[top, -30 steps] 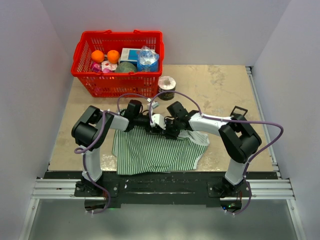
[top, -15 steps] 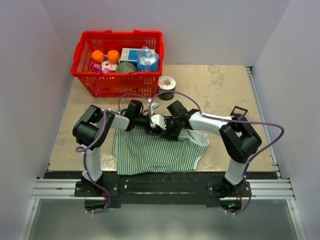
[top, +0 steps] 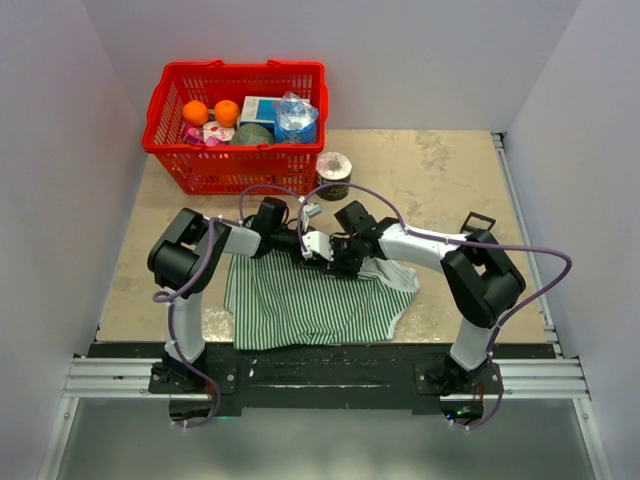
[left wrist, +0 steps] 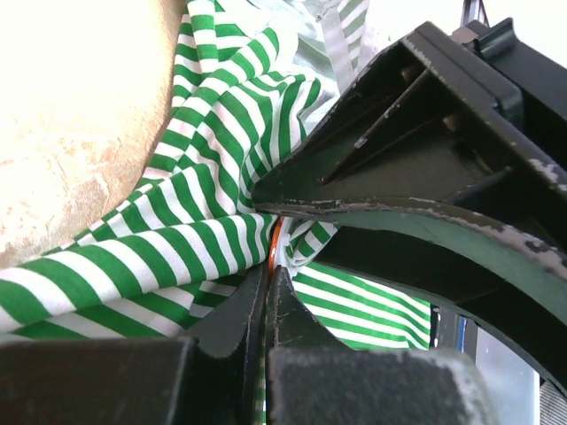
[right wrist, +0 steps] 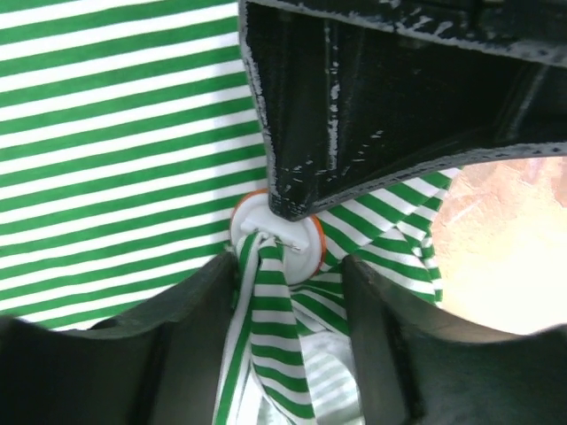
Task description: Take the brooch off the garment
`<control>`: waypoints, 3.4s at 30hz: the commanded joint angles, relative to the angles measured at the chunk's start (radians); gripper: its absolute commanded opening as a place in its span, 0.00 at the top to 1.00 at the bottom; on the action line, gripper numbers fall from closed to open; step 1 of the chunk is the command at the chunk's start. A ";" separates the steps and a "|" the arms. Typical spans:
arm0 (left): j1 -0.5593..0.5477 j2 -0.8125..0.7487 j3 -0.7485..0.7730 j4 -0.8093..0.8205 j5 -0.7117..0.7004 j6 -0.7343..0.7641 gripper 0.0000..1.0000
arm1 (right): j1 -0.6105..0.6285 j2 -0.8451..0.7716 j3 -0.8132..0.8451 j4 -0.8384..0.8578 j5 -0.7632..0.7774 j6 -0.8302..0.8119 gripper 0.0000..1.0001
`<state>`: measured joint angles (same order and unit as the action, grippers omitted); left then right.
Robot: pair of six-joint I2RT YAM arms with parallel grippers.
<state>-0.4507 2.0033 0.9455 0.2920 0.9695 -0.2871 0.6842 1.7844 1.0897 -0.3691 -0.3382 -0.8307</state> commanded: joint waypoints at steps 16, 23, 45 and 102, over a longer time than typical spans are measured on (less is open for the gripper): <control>0.010 0.095 0.068 -0.008 0.107 -0.047 1.00 | -0.005 -0.145 -0.039 0.056 -0.011 -0.042 0.33; 0.018 0.106 0.078 -0.011 0.107 -0.053 1.00 | -0.003 -0.123 -0.028 -0.011 -0.077 -0.062 0.32; 0.033 0.140 0.102 -0.016 0.117 -0.053 1.00 | -0.003 -0.049 0.022 -0.010 -0.074 -0.035 0.45; 0.037 0.132 0.116 -0.120 0.098 0.077 1.00 | -0.176 0.302 0.369 -0.317 -0.346 0.183 0.46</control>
<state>-0.4118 2.1300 1.0645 0.2264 1.1046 -0.2668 0.5137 2.0384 1.4193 -0.6308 -0.6178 -0.6651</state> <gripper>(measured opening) 0.020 0.532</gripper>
